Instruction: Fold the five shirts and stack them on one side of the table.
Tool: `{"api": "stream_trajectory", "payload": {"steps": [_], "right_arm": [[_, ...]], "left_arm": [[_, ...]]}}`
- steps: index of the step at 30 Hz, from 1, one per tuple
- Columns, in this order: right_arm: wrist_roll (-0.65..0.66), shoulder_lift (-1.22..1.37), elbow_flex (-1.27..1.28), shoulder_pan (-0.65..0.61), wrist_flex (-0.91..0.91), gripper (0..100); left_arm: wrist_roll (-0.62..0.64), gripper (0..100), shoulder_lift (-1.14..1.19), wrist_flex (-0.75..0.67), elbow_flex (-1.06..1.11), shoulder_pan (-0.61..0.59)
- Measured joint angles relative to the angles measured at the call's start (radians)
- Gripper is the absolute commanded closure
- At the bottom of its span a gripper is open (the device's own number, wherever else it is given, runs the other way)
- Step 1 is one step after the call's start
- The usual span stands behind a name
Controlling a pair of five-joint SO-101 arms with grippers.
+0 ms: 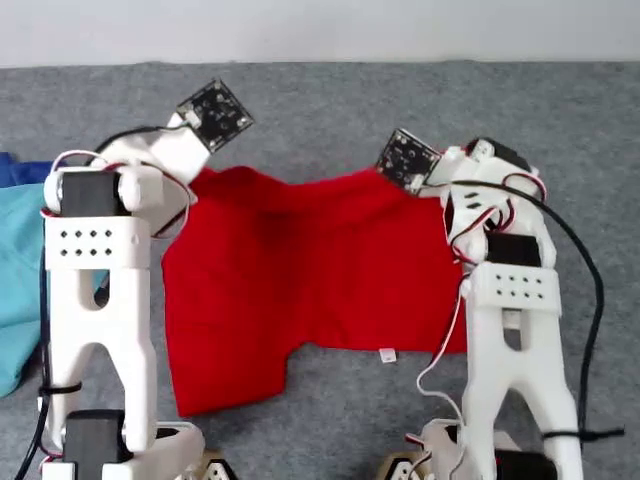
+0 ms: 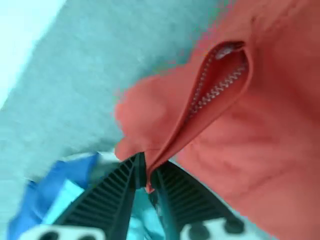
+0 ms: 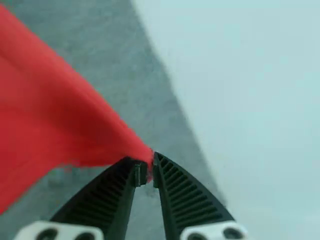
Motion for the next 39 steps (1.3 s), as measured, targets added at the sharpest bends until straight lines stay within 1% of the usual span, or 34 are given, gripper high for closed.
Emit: {"api": "stream_trajectory", "payload": {"steps": [4, 6, 10, 13, 18, 22, 26, 29, 33, 35, 39], "right_arm": [[0.0, -0.069, 0.0, 0.0, 0.236, 98.9], [0.0, -0.1, 0.0, 0.0, 0.356, 98.9], [0.0, -0.127, 0.0, 0.0, 0.548, 98.9], [0.0, -0.13, 0.0, 0.0, 0.655, 98.9], [0.0, -0.13, 0.0, 0.0, 0.779, 98.9], [0.0, -0.132, 0.035, 0.0, 0.827, 98.9], [0.0, -0.132, 0.104, 0.0, 0.833, 98.9], [-0.002, -0.132, 0.13, -0.026, 0.833, 98.9], [-0.002, -0.132, 0.14, -0.06, 0.855, 98.9], [-0.002, -0.132, 0.14, -0.071, 0.859, 98.9], [-0.002, -0.132, 0.14, -0.064, 0.859, 98.9]], "left_arm": [[-0.055, 98, 0.0, 0.143, 0.0, 0.0], [-0.068, 98, 0.0, 0.184, 0.002, 0.0], [-0.069, 98, -0.014, 0.192, 0.089, 0.0], [-0.068, 98, -0.054, 0.193, 0.218, 0.0], [-0.118, 98, -0.147, 0.196, 0.465, 0.0], [-0.127, 98, -0.229, 0.196, 0.631, 0.0], [-0.13, 98, -0.278, 0.196, 0.74, 0.0], [-0.13, 98, -0.284, 0.196, 0.755, -0.011], [-0.135, 98, -0.284, 0.147, 0.758, -0.089], [-0.161, 98, -0.284, 0.144, 0.77, -0.107], [-0.241, 98, -0.284, 0.181, 0.802, -0.112]]}}
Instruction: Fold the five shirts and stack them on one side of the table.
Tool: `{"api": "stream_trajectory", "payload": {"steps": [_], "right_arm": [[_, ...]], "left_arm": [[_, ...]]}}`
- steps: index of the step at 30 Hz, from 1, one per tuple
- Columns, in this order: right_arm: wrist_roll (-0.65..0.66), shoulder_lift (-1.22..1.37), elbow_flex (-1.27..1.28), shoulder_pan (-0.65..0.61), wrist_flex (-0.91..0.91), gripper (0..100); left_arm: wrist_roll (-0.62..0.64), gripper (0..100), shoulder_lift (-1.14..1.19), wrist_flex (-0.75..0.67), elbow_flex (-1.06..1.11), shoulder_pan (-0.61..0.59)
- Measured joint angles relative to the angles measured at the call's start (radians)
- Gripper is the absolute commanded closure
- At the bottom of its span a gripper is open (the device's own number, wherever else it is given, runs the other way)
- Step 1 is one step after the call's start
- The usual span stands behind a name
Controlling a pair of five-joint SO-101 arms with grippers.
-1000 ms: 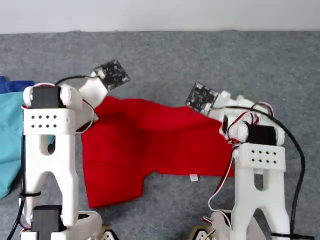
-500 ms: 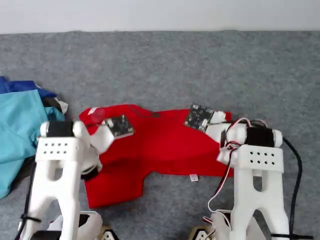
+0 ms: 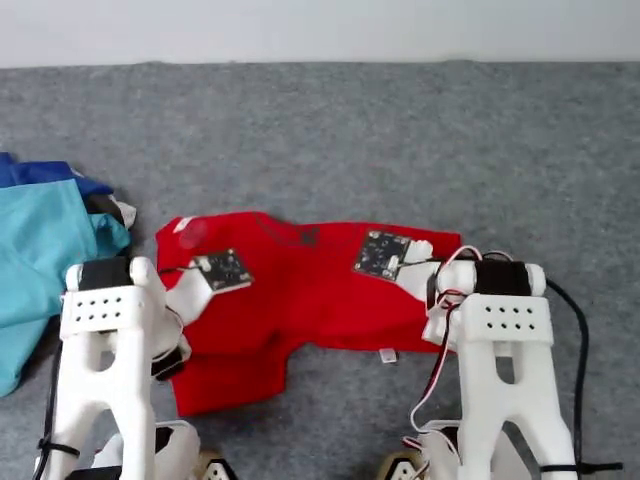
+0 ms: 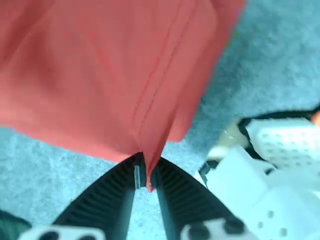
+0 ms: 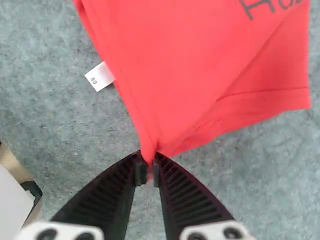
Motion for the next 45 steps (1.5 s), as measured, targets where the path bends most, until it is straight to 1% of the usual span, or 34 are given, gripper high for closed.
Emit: {"api": "stream_trajectory", "payload": {"steps": [3, 6, 10, 14, 18, 20, 22, 24, 26, 28, 31, 34, 36, 37, 39, 41, 43, 45], "right_arm": [[0.0, 0.0, 0.0, 0.034, 0.0, 98.9], [0.0, 0.0, 0.0, 0.037, 0.0, 98.9], [0.0, 0.0, 0.0, 0.04, 0.0, 98.9], [0.0, 0.0, 0.0, 0.038, 0.037, 98.9], [0.0, 0.0, 0.0, 0.038, 0.092, 98.5], [0.0, 0.0, 0.0, 0.038, 0.103, 96.0], [0.0, 0.0, 0.0, 0.038, 0.123, 89.6], [0.0, 0.0, 0.0, 0.038, 0.135, 81.0], [0.0, 0.0, 0.0, 0.038, 0.14, 75.0], [-0.008, 0.0, 0.0, 0.046, 0.141, 73.6], [-0.074, 0.0, -0.012, 0.058, 0.135, 73.9], [-0.137, 0.0, -0.077, 0.058, 0.087, 76.6], [-0.199, 0.0, -0.109, 0.058, 0.018, 81.2], [-0.238, 0.0, -0.117, 0.058, -0.026, 84.6], [-0.325, 0.018, -0.121, 0.058, -0.13, 92.4], [-0.402, 0.068, -0.123, 0.051, -0.23, 99.2], [-0.463, 0.138, -0.123, 0.028, -0.313, 97.9], [-0.516, 0.221, -0.123, 0.002, -0.384, 98.8]], "left_arm": [[-0.075, 98, -0.002, 0.009, 0.009, -0.002], [-0.152, 98, -0.002, 0.009, 0.009, -0.002], [-0.216, 98, -0.002, 0.009, 0.009, -0.002], [-0.233, 98, -0.002, 0.009, 0.009, -0.002], [-0.236, 92, -0.002, 0.009, 0.023, -0.002], [-0.236, 89, -0.002, 0.009, 0.028, -0.002], [-0.23, 86, -0.006, 0.009, 0.028, -0.002], [-0.186, 83, -0.008, 0.009, 0.028, -0.002], [-0.133, 81, -0.008, 0.009, 0.021, -0.002], [-0.086, 81, -0.008, 0.009, 0.005, -0.002], [-0.046, 81, -0.008, 0.009, -0.048, -0.002], [-0.003, 81, -0.008, 0.009, -0.124, -0.002], [0.038, 82, -0.008, 0.005, -0.187, -0.002], [0.074, 83, -0.008, -0.023, -0.213, -0.002], [0.166, 88, -0.008, -0.104, -0.242, -0.002], [0.276, 94, -0.008, -0.216, -0.245, -0.002], [0.37, 99, -0.002, -0.328, -0.245, -0.002], [0.443, 98, 0.032, -0.422, -0.239, 0.006]]}}
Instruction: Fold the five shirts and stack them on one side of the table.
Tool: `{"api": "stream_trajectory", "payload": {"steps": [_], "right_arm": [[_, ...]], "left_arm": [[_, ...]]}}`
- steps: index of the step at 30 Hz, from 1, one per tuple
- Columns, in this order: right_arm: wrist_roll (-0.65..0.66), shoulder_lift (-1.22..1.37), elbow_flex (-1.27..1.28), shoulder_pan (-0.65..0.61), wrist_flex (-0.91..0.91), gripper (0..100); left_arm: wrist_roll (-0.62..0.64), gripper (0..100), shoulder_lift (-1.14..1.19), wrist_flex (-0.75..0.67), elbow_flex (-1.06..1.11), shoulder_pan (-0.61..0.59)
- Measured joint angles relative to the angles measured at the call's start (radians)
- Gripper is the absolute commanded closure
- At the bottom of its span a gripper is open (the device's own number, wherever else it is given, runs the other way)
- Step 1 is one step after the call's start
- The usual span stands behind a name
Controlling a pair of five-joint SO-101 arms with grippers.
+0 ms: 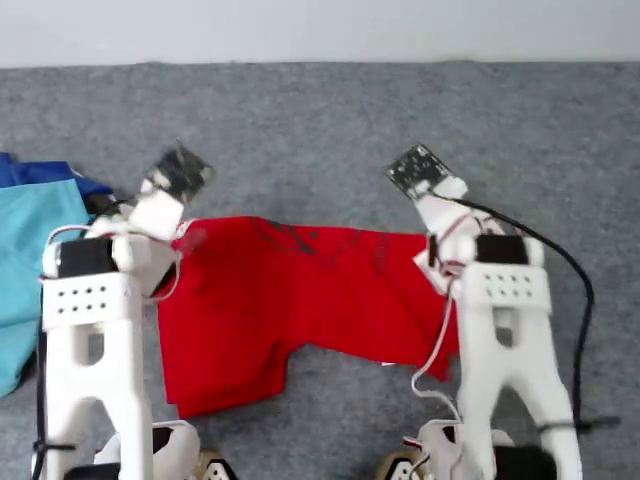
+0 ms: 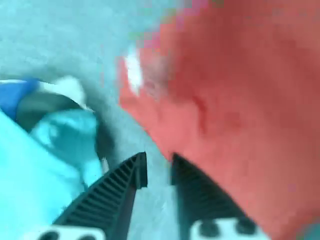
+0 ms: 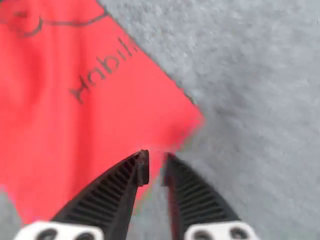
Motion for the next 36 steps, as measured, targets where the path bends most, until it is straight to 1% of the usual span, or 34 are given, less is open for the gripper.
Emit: {"api": "stream_trajectory", "payload": {"steps": [4, 9, 13, 18, 20, 25, 29, 32, 36], "right_arm": [[-0.091, 0.181, -0.064, -0.014, -0.084, 99.0], [-0.135, 0.425, -0.215, -0.009, -0.1, 99.0], [-0.138, 0.618, -0.35, -0.006, -0.101, 99.0], [-0.138, 0.815, -0.528, 0.06, -0.057, 99.0], [-0.138, 0.87, -0.608, 0.083, -0.021, 99.0], [-0.14, 0.979, -0.807, 0.129, 0.06, 99.0], [-0.138, 1.01, -0.931, 0.143, 0.129, 99.0], [-0.138, 1.01, -1.011, 0.14, 0.192, 99.0], [-0.138, 1.01, -1.119, 0.101, 0.338, 99.0]], "left_arm": [[0.071, 99, 0.14, -0.112, 0.009, 0.025], [0.143, 99, 0.356, -0.183, -0.031, 0.029], [0.158, 99, 0.532, -0.193, -0.11, 0.029], [0.158, 99, 0.741, -0.19, -0.201, 0.012], [0.16, 99, 0.779, -0.146, -0.258, 0.011], [0.16, 99, 0.799, -0.109, -0.298, 0.006], [0.158, 99, 0.776, -0.089, -0.298, 0.006], [0.161, 99, 0.712, -0.058, -0.298, 0.014], [0.158, 99, 0.582, -0.023, -0.298, 0.032]]}}
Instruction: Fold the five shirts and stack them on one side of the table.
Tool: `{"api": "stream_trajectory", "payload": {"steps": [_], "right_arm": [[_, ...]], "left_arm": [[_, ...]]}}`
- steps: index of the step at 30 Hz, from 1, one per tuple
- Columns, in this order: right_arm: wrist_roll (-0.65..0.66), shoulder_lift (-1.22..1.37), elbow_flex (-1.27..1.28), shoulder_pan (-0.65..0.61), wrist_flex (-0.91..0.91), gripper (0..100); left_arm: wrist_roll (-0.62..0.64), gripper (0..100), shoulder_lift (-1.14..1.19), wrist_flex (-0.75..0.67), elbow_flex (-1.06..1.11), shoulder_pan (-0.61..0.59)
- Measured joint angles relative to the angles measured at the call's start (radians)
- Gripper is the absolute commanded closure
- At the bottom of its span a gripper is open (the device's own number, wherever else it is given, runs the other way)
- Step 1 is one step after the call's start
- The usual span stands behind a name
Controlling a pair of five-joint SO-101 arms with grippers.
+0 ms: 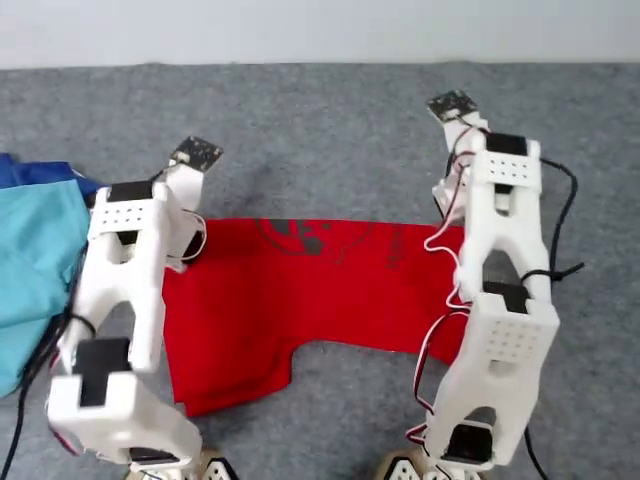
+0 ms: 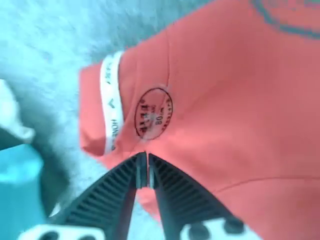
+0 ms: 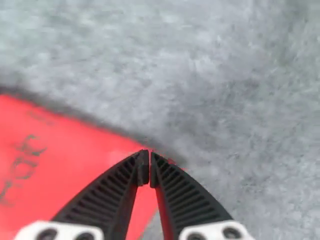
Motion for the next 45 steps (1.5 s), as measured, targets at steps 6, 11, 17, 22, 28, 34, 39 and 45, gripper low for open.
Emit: {"api": "stream_trajectory", "payload": {"steps": [6, 11, 17, 22, 28, 34, 39, 45], "right_arm": [[-0.018, 0.0, -0.133, -0.069, 0.279, 99.0], [-0.117, 0.0, -0.17, -0.058, 0.402, 99.0], [-0.143, 0.0, -0.17, 0.028, 0.404, 95.7], [-0.146, 0.0, -0.17, 0.091, 0.404, 83.7], [-0.206, 0.046, -0.17, 0.087, 0.359, 83.7], [-0.255, 0.157, -0.17, 0.08, 0.35, 89.8], [-0.256, 0.17, -0.17, 0.046, 0.351, 89.8], [-0.259, 0.17, -0.17, 0.002, 0.351, 89.8]], "left_arm": [[0.0, 99, -0.178, 0.048, 0.0, 0.0], [0.0, 99, -0.215, 0.104, 0.0, -0.015], [0.0, 99, -0.215, 0.135, 0.002, -0.014], [0.0, 99, -0.215, 0.183, 0.002, -0.014], [0.0, 99, -0.216, 0.206, 0.002, -0.014], [0.0, 99, -0.216, 0.206, 0.002, -0.014], [0.0, 99, -0.216, 0.206, 0.002, -0.014], [0.0, 99, -0.216, 0.206, 0.002, -0.014]]}}
